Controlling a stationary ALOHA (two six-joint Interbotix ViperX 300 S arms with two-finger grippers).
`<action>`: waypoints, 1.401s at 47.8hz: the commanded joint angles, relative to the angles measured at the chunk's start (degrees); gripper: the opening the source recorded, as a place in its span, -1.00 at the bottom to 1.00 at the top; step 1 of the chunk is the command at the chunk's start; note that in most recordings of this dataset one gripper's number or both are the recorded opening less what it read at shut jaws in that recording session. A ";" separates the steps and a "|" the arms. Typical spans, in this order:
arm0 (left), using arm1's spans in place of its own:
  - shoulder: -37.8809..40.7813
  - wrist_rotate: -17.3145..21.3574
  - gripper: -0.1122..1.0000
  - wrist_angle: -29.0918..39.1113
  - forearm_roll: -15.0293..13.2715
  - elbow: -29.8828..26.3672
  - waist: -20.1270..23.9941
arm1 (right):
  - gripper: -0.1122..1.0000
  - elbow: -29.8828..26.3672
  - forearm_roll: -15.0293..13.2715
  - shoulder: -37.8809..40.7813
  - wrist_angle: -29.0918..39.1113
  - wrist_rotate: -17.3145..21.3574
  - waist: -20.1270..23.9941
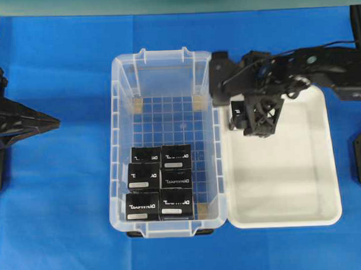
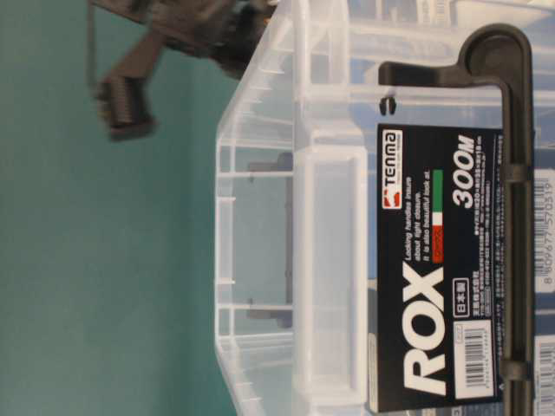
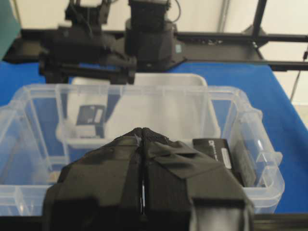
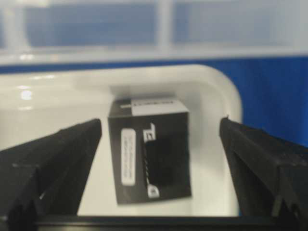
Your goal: Pick the box from inside the plastic case
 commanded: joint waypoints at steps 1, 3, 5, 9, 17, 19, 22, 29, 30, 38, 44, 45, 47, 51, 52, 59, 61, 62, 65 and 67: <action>0.26 0.00 -0.90 -0.26 0.18 -1.67 0.09 | 0.96 -1.58 0.00 -4.04 1.49 1.23 -0.26; 0.35 0.00 -0.90 -0.26 0.18 -1.67 0.00 | 0.96 -1.93 0.00 -6.06 2.37 1.76 -0.18; 0.35 0.00 -0.90 -0.26 0.18 -1.67 0.00 | 0.96 -2.46 0.00 -8.17 3.08 2.37 -0.26; 0.35 0.00 -0.90 -0.26 0.18 -1.67 0.09 | 0.96 -3.16 0.00 -13.18 3.43 4.04 -0.18; 0.35 0.00 -0.90 -0.26 0.18 -1.67 0.00 | 0.96 -3.43 0.18 -20.30 1.05 8.70 0.09; 0.44 0.00 -0.90 -0.18 0.18 -1.67 0.00 | 0.96 -3.25 0.18 -21.71 0.00 9.84 0.26; 0.53 0.00 -0.90 -0.26 0.18 -1.67 0.09 | 0.96 -2.72 0.09 -23.64 -1.93 11.43 0.88; 0.53 0.00 -0.90 -0.09 0.18 -1.67 0.00 | 0.96 0.35 0.18 -27.77 -9.23 13.01 3.60; 0.53 0.00 -0.90 0.09 0.18 -1.58 0.09 | 0.96 0.97 0.18 -28.30 -10.28 13.01 3.96; 0.53 0.00 -0.90 1.41 0.18 -1.67 0.00 | 0.96 4.57 0.18 -32.70 -18.37 13.54 6.59; 0.35 0.00 -0.90 1.49 0.18 -1.67 0.00 | 0.96 6.15 0.09 -35.51 -22.15 13.80 7.73; 0.35 0.00 -0.90 1.49 0.18 -1.67 0.00 | 0.96 6.42 0.18 -35.95 -22.59 13.80 8.00; 0.26 0.00 -0.90 1.49 0.18 -1.67 0.00 | 0.96 6.86 0.09 -36.74 -23.47 13.89 8.26; 0.35 0.00 -0.90 1.49 0.18 -1.67 0.00 | 0.96 7.91 0.18 -38.32 -24.35 13.89 8.70; 0.35 0.00 -0.90 1.49 0.18 -1.67 0.00 | 0.96 8.17 0.18 -38.67 -24.52 13.89 8.79; 0.44 0.00 -0.90 1.49 0.18 -1.67 0.09 | 0.96 9.67 0.09 -40.78 -24.52 14.06 10.02; 0.44 0.00 -0.90 1.49 0.18 -1.67 0.00 | 0.96 9.84 0.18 -41.13 -24.70 14.06 10.20; 0.44 0.00 -0.90 1.49 0.18 -1.67 0.00 | 0.96 10.02 0.18 -41.22 -24.79 14.06 10.37; 0.44 0.00 -0.90 1.41 0.18 -1.67 0.09 | 0.96 10.20 0.18 -41.57 -24.87 14.06 10.46; 0.53 0.00 -0.90 1.49 0.18 -1.67 0.00 | 0.96 10.20 0.18 -41.57 -24.87 14.06 10.55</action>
